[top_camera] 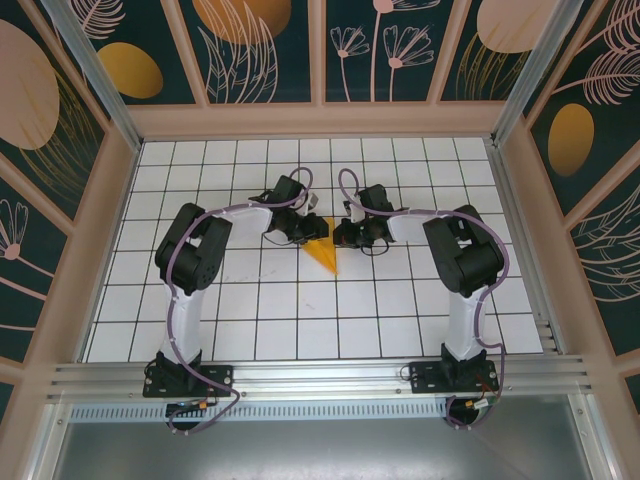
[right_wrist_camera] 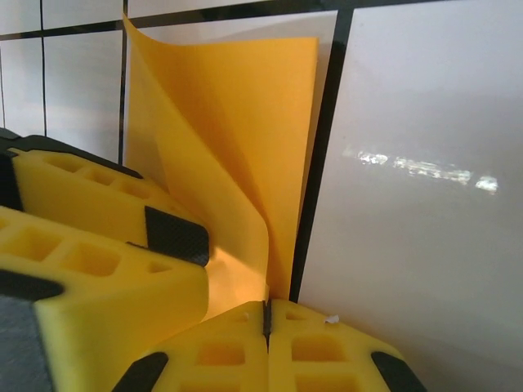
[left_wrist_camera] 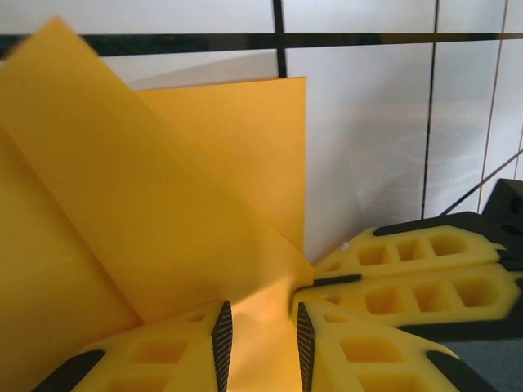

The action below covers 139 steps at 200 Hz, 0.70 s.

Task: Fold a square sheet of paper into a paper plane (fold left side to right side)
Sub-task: Fourth fold the wing at the center of the table.

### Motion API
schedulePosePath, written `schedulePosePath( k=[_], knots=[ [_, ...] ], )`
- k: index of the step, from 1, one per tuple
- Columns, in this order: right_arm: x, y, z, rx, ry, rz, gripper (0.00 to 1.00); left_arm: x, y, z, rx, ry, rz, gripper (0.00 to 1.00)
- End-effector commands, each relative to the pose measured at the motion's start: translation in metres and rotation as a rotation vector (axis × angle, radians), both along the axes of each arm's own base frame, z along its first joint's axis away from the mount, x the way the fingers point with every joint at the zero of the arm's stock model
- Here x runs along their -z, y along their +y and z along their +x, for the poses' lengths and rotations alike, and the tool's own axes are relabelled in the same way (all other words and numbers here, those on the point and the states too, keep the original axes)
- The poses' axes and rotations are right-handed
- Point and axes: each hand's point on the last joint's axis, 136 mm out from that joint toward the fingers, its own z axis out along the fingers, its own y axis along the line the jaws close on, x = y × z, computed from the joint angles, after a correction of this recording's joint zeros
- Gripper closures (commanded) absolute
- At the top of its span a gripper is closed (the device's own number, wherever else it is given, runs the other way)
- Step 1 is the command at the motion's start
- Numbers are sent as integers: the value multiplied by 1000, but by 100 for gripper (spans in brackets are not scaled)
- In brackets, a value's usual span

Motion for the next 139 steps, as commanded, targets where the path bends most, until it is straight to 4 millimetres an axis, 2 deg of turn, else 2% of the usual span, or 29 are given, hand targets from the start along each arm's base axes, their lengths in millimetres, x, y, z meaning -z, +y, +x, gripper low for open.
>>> schedulePosePath(
  k=[1, 40, 64, 88, 112, 139],
  knots=[
    [28, -4, -13, -19, 46, -91, 91, 18, 4, 0, -25, 24, 24, 69],
    [-19, -6, 7, 14, -52, -50, 74, 36, 13, -9, -44, 56, 58, 71],
    [-44, -14, 6, 33, -98, -58, 68, 38, 13, -10, -49, 59, 57, 71],
    [-57, -13, -12, 9, -92, -24, 68, 37, 14, -10, -49, 58, 58, 71],
    [-67, 4, -40, -63, -59, 95, 70, 37, 15, -10, -50, 57, 61, 71],
    [-64, 21, -60, -130, -20, 141, 71, 36, 15, -10, -49, 55, 62, 71]
  ],
)
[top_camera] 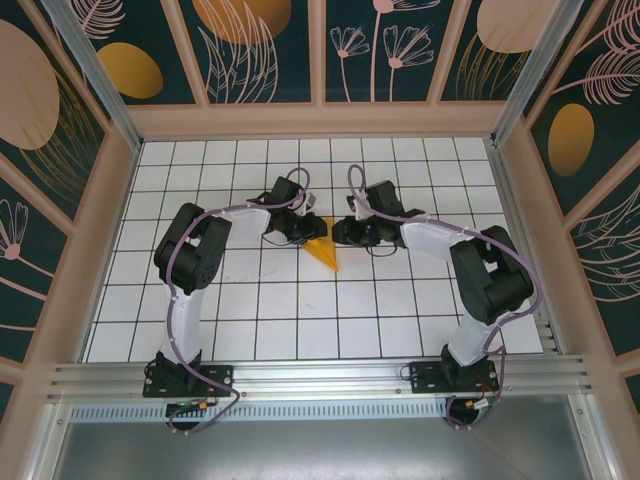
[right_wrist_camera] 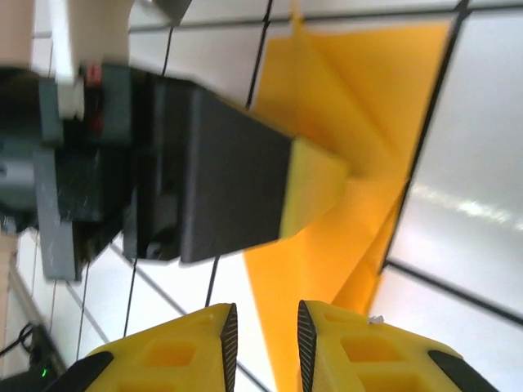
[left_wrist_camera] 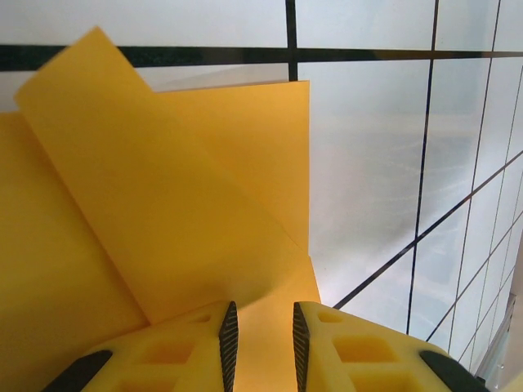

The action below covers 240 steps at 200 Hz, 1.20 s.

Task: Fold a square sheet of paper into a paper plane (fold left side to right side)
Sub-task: Fourth fold the wing at the center of the table.

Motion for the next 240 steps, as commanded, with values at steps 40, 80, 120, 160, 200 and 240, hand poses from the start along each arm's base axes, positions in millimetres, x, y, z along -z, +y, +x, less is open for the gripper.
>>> schedulePosePath(
  k=[40, 80, 120, 160, 200, 240],
  knots=[
    [17, 30, -33, -121, 76, 42, 72, 33, 13, -12, -19, 47, 90, 71],
    [39, 23, -34, -111, 106, -30, 73, 34, 14, -13, -18, 45, 96, 71],
    [57, 16, -46, -116, 147, -70, 73, 35, 15, -13, -16, 46, 103, 71],
    [70, 9, -50, -101, 161, -121, 73, 35, 16, -12, -16, 43, 110, 71],
    [82, 6, -61, -125, 188, -169, 75, 35, 17, -11, -16, 40, 119, 71],
    [83, 5, -68, -127, 193, -172, 76, 36, 17, -11, -14, 42, 121, 71]
  ],
)
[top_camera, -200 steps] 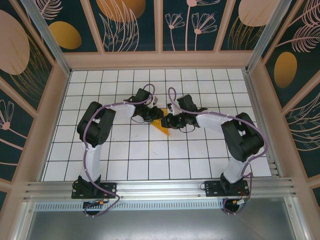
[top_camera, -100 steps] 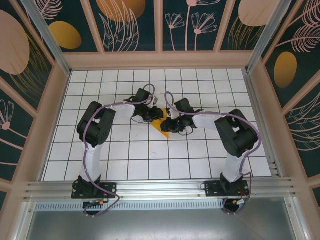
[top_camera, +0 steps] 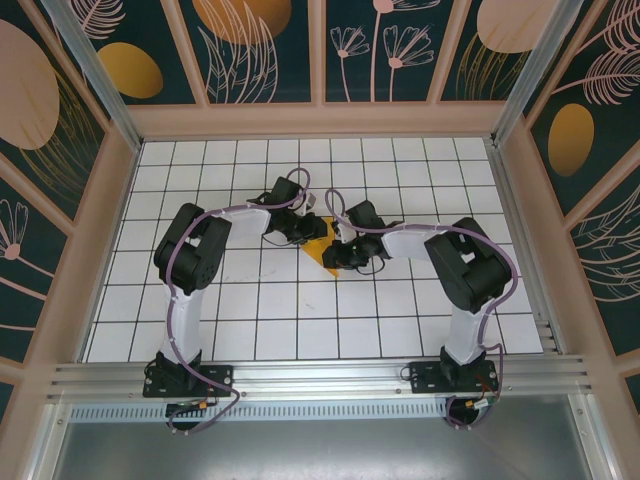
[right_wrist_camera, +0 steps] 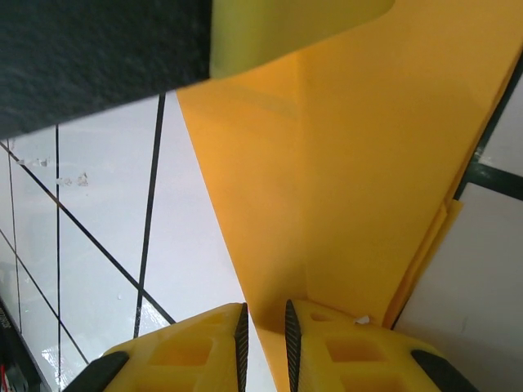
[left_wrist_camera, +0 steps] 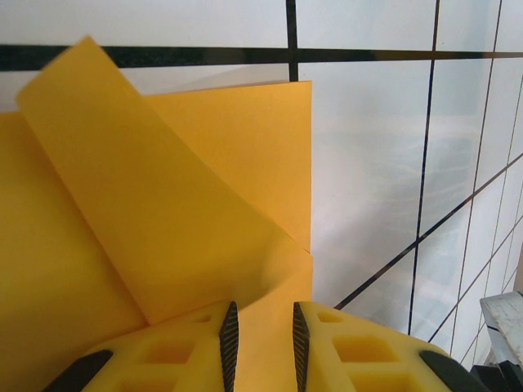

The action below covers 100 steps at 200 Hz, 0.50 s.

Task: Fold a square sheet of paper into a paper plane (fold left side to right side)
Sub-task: Fourth fold the wing at the center of the table.

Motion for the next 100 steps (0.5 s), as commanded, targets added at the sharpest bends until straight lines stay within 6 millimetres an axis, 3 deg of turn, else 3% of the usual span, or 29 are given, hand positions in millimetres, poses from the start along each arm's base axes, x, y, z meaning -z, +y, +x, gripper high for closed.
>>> schedulePosePath(
  k=[1, 44, 100],
  knots=[
    [22, -13, -27, -20, 83, -70, 76, 36, 16, -11, -12, 45, 115, 71],
    [5, -5, -24, -25, 61, -30, 76, 35, 15, -10, -12, 42, 113, 71],
    [-43, 5, -12, -19, -16, 72, 76, 34, 16, -10, -12, 41, 110, 71]
  ],
)
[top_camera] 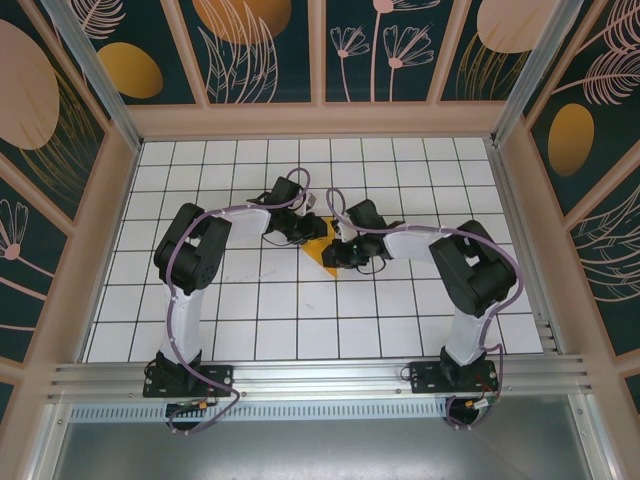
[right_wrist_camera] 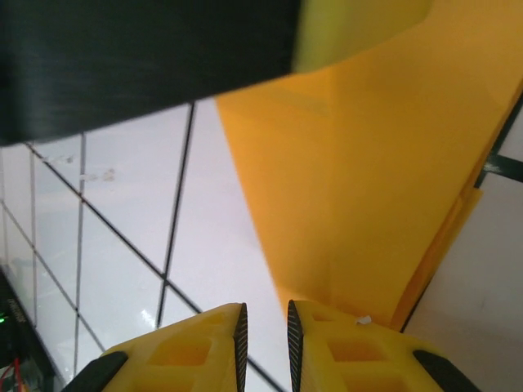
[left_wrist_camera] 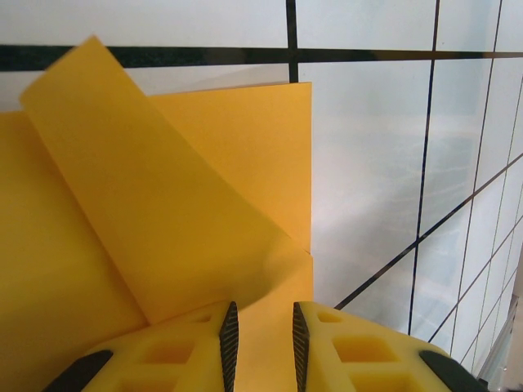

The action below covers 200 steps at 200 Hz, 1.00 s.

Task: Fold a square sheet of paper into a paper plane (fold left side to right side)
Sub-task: Fourth fold the wing at the center of the table.

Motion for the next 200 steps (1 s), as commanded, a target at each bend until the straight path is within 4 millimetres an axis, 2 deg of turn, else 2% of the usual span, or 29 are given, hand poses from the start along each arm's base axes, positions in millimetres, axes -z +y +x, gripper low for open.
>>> schedulePosePath(
  k=[1, 22, 73, 150, 200],
  knots=[
    [-25, 3, -10, -17, 3, 45, 76, 34, 16, -10, -12, 40, 110, 71],
    [-25, 1, -15, -21, 17, 53, 76, 34, 16, -10, -13, 41, 109, 71],
    [-8, 1, -31, -31, 74, 58, 76, 35, 16, -11, -12, 41, 110, 71],
    [5, 0, -23, -9, 73, 34, 76, 34, 17, -12, -12, 41, 111, 71],
    [17, -1, -29, -11, 109, 24, 76, 36, 17, -12, -12, 42, 114, 71]
  ],
)
